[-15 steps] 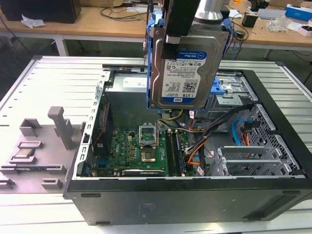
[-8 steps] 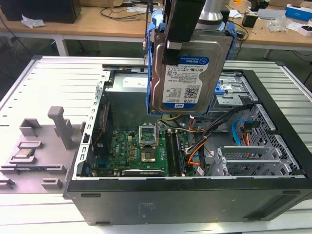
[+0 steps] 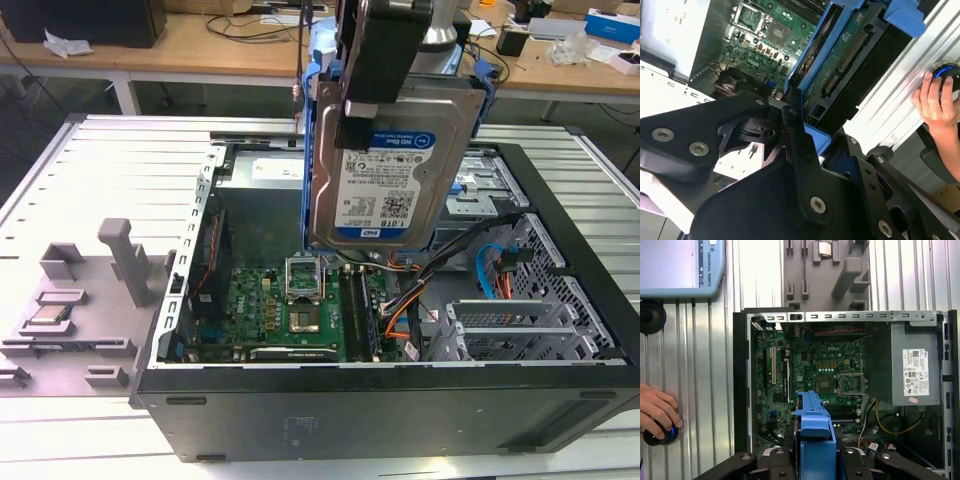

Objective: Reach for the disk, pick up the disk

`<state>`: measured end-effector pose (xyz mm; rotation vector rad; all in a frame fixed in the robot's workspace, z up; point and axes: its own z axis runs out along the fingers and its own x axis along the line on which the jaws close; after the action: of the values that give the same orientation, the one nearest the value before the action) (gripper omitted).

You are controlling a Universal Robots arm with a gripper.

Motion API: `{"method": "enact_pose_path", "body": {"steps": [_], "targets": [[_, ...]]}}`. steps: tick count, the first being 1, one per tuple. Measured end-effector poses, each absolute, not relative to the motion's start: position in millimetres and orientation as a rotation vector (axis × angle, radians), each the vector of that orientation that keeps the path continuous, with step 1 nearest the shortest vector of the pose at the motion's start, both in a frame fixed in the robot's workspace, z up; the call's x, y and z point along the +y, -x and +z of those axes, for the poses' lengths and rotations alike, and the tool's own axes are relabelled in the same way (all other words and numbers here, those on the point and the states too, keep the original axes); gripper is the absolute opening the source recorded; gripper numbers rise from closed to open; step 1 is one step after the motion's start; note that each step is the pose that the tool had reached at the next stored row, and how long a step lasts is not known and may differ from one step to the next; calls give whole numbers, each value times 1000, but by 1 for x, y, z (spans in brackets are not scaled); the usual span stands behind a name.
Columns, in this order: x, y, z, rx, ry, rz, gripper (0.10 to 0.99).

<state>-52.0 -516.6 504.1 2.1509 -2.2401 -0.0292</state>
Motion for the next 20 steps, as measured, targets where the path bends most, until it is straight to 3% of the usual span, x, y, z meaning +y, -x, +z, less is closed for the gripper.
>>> {"method": "enact_pose_path", "body": {"steps": [20], "targets": [[-564, 52, 503, -2240, -2151, -29, 369]]}}
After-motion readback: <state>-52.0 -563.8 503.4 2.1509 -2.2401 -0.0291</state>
